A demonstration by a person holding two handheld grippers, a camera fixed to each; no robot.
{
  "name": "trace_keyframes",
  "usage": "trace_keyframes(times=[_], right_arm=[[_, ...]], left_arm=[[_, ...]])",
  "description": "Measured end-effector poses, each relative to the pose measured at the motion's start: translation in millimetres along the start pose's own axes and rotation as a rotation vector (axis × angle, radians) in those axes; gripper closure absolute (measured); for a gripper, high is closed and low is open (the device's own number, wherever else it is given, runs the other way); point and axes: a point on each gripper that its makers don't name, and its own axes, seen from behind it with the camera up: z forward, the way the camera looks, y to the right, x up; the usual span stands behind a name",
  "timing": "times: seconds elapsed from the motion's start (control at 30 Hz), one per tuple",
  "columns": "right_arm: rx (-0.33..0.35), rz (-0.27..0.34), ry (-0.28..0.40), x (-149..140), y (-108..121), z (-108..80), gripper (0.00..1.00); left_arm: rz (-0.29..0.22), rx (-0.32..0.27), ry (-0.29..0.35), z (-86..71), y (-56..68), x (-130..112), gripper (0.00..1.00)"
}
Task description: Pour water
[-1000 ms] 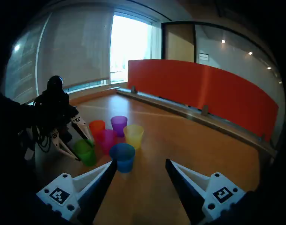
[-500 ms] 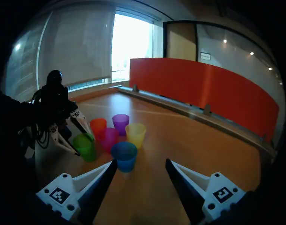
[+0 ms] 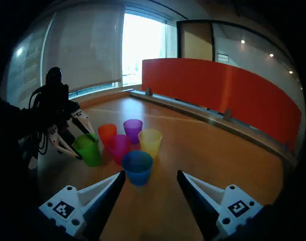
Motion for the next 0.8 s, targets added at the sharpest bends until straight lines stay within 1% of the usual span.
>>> trace_keyframes(times=[0.4, 0.57, 0.8], right_arm=[[0.031, -0.011, -0.021, -9.0, -9.7, 22.9, 0.01], [0.045, -0.016, -0.033, -12.6, -14.6, 34.3, 0.01], [0.062, -0.027, -0.050, -17.1, -20.6, 50.3, 0.00]], left_arm=[[-0.013, 0.051, 0.050, -18.1, -13.5, 11.3, 0.14], [-0.019, 0.064, 0.057, -25.4, -16.3, 12.5, 0.14], [-0.014, 0.081, 0.062, -33.8, -18.7, 12.8, 0.14]])
